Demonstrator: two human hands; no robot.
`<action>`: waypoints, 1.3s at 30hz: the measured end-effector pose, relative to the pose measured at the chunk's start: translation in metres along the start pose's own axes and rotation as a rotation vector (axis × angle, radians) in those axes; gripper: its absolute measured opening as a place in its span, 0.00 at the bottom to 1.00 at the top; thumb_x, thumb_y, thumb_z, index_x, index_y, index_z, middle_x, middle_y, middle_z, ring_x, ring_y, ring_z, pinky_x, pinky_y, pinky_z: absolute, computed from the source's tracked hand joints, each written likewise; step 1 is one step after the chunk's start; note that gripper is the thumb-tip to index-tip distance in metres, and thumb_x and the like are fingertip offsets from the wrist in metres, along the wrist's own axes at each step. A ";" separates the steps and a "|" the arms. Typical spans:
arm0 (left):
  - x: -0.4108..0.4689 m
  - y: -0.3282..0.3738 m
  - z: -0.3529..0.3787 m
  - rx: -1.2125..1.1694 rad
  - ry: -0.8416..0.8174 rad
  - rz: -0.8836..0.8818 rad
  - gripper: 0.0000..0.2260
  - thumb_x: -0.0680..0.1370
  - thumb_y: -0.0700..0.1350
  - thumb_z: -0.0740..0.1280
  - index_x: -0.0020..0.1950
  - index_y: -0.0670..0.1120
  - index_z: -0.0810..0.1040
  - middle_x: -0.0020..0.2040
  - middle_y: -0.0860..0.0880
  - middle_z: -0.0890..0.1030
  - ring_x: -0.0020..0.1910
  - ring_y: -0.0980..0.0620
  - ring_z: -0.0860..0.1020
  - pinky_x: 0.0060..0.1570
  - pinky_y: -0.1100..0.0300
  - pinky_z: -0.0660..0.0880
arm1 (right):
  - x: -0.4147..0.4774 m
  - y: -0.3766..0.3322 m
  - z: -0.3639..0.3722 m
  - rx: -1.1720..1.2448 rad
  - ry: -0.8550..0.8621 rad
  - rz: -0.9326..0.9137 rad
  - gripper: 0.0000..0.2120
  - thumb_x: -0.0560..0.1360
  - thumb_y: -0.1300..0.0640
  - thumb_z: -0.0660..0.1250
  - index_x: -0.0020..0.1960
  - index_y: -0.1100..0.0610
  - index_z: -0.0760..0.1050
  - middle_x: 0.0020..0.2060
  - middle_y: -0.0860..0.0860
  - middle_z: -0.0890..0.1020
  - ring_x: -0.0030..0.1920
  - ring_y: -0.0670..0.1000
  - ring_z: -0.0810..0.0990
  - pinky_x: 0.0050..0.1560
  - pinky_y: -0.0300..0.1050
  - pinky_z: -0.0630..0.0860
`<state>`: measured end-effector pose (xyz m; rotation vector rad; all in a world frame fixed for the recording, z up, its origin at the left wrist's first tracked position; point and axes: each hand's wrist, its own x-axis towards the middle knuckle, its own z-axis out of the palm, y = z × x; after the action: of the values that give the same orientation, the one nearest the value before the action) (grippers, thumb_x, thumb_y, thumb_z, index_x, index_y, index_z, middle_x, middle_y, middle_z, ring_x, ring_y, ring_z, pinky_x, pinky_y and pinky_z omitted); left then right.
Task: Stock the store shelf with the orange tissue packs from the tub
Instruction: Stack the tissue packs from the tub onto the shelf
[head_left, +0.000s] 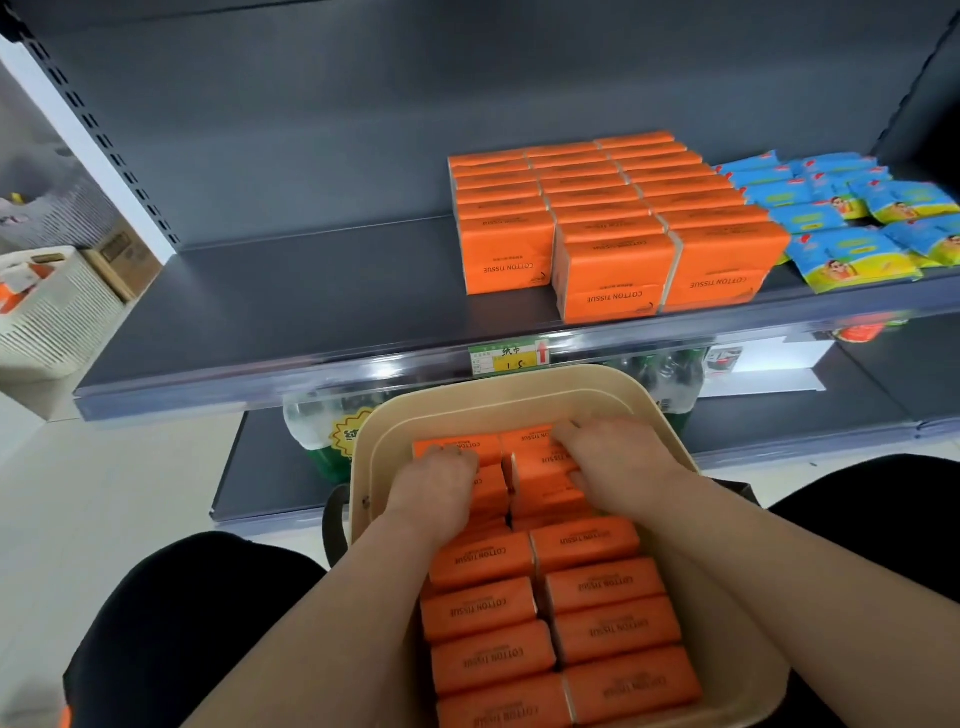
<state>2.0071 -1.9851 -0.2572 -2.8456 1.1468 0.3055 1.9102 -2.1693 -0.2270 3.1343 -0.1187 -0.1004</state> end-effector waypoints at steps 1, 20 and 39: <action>0.001 0.001 0.000 0.019 0.005 -0.008 0.13 0.77 0.41 0.62 0.61 0.49 0.71 0.59 0.48 0.75 0.59 0.47 0.73 0.52 0.52 0.75 | -0.004 0.001 -0.007 -0.007 0.025 -0.019 0.16 0.74 0.56 0.63 0.61 0.51 0.69 0.53 0.50 0.77 0.52 0.53 0.76 0.48 0.47 0.73; -0.006 0.008 0.003 0.087 0.009 -0.077 0.13 0.76 0.46 0.61 0.60 0.49 0.70 0.57 0.49 0.76 0.58 0.47 0.73 0.50 0.52 0.74 | -0.024 0.016 -0.012 0.102 -0.031 0.022 0.14 0.74 0.60 0.61 0.59 0.51 0.71 0.51 0.50 0.78 0.51 0.52 0.76 0.41 0.43 0.68; 0.061 0.012 -0.180 -0.051 0.423 -0.136 0.16 0.76 0.47 0.65 0.63 0.46 0.70 0.56 0.43 0.79 0.57 0.41 0.75 0.48 0.50 0.73 | 0.000 0.039 -0.073 0.144 0.192 -0.037 0.20 0.75 0.52 0.65 0.67 0.49 0.68 0.60 0.48 0.75 0.62 0.52 0.72 0.57 0.47 0.71</action>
<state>2.0708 -2.0579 -0.0935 -3.1043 0.9977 -0.2934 1.9121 -2.2084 -0.1537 3.2681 -0.0691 0.2179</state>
